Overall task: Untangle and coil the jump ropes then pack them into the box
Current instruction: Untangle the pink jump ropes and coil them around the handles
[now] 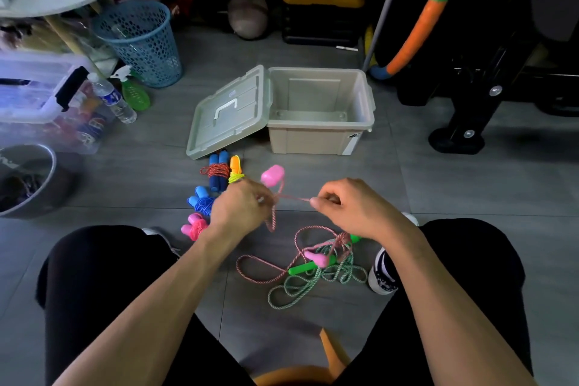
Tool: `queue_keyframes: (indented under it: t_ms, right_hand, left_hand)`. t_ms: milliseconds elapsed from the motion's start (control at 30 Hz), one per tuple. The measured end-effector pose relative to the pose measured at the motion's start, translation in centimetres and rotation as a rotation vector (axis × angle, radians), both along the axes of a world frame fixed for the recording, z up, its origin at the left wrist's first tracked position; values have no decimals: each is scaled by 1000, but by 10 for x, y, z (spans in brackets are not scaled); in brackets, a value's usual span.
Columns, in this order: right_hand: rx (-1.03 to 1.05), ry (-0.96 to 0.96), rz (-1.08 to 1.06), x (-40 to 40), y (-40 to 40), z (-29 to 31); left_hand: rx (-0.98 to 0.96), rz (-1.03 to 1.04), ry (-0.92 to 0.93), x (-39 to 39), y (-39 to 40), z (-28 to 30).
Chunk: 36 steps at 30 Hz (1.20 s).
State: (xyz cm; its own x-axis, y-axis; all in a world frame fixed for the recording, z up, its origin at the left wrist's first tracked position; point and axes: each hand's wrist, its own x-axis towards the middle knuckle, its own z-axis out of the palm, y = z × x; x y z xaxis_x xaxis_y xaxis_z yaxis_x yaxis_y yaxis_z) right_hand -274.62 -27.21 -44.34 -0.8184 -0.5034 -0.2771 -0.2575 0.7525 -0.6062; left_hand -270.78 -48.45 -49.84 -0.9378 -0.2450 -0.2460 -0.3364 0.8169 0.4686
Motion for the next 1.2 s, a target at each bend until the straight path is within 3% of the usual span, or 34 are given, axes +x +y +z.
queue_keyframes:
  t_ms: [100, 167, 233, 367, 500, 600, 667, 733, 800, 867, 967, 1100, 1200]
  right_hand:
    - [-36, 26, -28, 3, 2, 7]
    - [-72, 0, -35, 5, 2, 12]
    - [-96, -4, -39, 4, 2, 12]
    - [-41, 14, 27, 0, -2, 2]
    - [-65, 42, 40, 5, -8, -4]
    - [-47, 32, 16, 4, -6, 0]
    - [-16, 10, 12, 5, -2, 6]
    - [-26, 4, 12, 6, 2, 10]
    - [-31, 33, -1, 6, 7, 11]
    - [-11, 63, -5, 5, 10, 7]
    - [-12, 67, 14, 4, 9, 0]
    - [-27, 70, 42, 3, -2, -4]
    - [-30, 67, 45, 5, -7, -4]
  left_hand:
    - [-198, 145, -296, -2, -11, -9]
    - [-197, 74, -328, 0, -10, -12]
    - [-47, 18, -255, 1, -6, -6]
    - [432, -142, -44, 3, 11, 17]
    - [583, -234, 58, 8, 27, 22]
    - [418, -144, 100, 7, 21, 19]
    - [89, -43, 71, 2, 7, 17]
    - [-172, 65, -73, -2, -9, 8]
    - [-206, 137, -274, -4, -19, 0]
    - [-127, 58, -362, -3, -21, -10]
    - [8, -102, -236, -2, -11, -11]
    - [297, -278, 128, -1, 15, 7]
    - [267, -352, 218, 0, 20, 1]
